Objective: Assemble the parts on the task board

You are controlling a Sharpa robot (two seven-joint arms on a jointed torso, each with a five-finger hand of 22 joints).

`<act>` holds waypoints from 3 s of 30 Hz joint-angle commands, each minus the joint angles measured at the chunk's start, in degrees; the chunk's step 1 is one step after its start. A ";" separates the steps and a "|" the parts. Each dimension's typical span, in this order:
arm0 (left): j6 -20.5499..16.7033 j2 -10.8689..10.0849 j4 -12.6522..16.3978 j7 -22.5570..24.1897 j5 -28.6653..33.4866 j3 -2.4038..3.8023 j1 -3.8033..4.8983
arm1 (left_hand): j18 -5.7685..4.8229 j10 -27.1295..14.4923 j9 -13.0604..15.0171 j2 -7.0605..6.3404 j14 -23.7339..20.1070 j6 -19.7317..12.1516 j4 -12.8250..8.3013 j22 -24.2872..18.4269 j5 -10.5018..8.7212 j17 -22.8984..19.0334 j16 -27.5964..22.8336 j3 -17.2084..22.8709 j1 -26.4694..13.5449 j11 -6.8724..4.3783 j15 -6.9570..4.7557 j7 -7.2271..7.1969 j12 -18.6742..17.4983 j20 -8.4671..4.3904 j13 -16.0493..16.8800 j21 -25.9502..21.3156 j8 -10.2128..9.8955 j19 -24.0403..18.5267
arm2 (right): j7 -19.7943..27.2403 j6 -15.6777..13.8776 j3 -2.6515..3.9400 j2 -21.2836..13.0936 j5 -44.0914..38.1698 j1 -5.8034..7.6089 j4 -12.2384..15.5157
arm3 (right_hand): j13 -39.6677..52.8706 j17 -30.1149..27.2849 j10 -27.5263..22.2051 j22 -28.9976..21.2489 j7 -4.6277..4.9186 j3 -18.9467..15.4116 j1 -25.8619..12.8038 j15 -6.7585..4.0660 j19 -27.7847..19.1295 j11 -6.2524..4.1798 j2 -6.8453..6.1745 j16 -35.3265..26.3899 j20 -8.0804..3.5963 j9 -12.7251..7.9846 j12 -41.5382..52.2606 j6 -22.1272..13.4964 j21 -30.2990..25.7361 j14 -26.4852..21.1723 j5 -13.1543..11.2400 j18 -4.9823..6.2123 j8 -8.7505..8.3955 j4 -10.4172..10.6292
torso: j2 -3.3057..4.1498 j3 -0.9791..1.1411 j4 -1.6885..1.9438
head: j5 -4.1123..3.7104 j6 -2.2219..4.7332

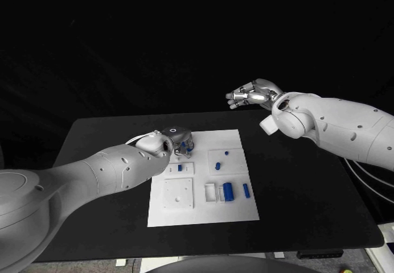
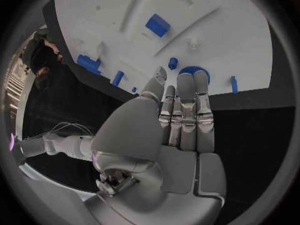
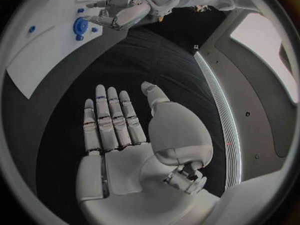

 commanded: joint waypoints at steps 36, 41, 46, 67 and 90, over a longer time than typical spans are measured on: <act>-3.17 0.87 -3.55 5.87 2.64 0.03 -2.15 | 1.54 -2.39 -0.25 0.96 5.08 -6.99 -4.86 3.01 0.01 -0.12 -0.82 5.35 -3.14 0.24 -0.33 -0.16 -0.38 0.11 -0.20 0.58 -0.21 1.48 | 0.26 0.13 0.04 -0.19 -0.46 0.02 0.83 | -0.07 -0.06 0.18 0.00 0.01 0.12 -0.17 0.14 0.34 0.04 -0.53 -0.23 -0.06 -0.08 -0.27 -0.10 -0.04 0.32 0.30 0.06 -0.21 -0.36 | -0.04 0.07 0.05 | -0.53 -0.38; -2.85 1.01 -3.78 6.07 2.88 0.03 -2.29 | 1.53 -2.36 -0.23 1.38 5.14 -4.90 -4.44 2.94 -0.07 0.03 -0.83 5.52 -3.42 0.28 -0.29 0.23 -0.39 0.15 -0.20 0.43 -0.14 1.53 | 0.25 0.14 0.04 -0.16 -0.47 0.02 0.83 | -0.07 -0.06 0.18 0.00 0.01 0.12 -0.17 0.14 0.34 0.04 -0.53 -0.23 -0.06 -0.08 -0.27 -0.10 -0.04 0.32 0.30 0.06 -0.21 -0.36 | -0.01 0.07 -0.01 | -0.64 -0.27; -2.35 1.26 -4.24 6.22 3.05 0.04 -2.53 | 1.49 -2.01 -0.23 1.93 5.13 -3.34 -4.02 2.89 -0.14 0.16 -0.80 5.73 -3.67 0.26 -0.26 0.38 -0.39 0.16 -0.21 0.26 -0.15 1.51 | 0.22 0.13 0.04 -0.16 -0.50 0.03 0.88 | -0.07 -0.06 0.18 0.00 0.01 0.12 -0.17 0.14 0.34 0.04 -0.53 -0.23 -0.06 -0.08 -0.27 -0.10 -0.04 0.32 0.30 0.06 -0.21 -0.36 | 0.04 0.04 -0.06 | -0.73 -0.25; -4.12 0.94 -3.88 6.92 4.46 0.05 -2.78 | 1.40 -2.81 -0.24 0.40 4.86 -4.74 -3.36 2.54 0.01 0.59 -0.39 4.47 -4.27 0.95 0.26 -0.04 -0.35 0.23 -0.17 -0.11 -0.18 1.91 | 0.20 -0.03 0.04 -0.31 -0.53 0.08 0.94 | -0.07 -0.06 0.18 0.00 0.01 0.12 -0.17 0.14 0.34 0.04 -0.53 -0.23 -0.06 -0.08 -0.27 -0.10 -0.04 0.32 0.30 0.06 -0.21 -0.36 | -0.08 0.02 0.15 | -0.85 -0.21; -4.36 -6.78 5.57 7.15 17.64 3.68 1.90 | -0.05 6.49 0.37 0.52 3.92 -2.78 14.99 -3.72 1.44 -0.54 -3.08 -2.79 -12.66 -0.68 -0.09 1.07 1.15 -0.09 0.23 -0.69 0.08 1.56 | 0.18 -0.09 0.04 -1.14 -0.52 0.08 0.89 | -0.07 -0.06 0.16 -0.01 0.03 -0.10 -0.30 0.15 0.28 0.07 -0.56 -0.23 -0.05 -0.08 -0.28 -0.16 -0.04 0.33 0.46 0.05 -0.21 -0.20 | -0.21 0.17 0.61 | -1.20 0.13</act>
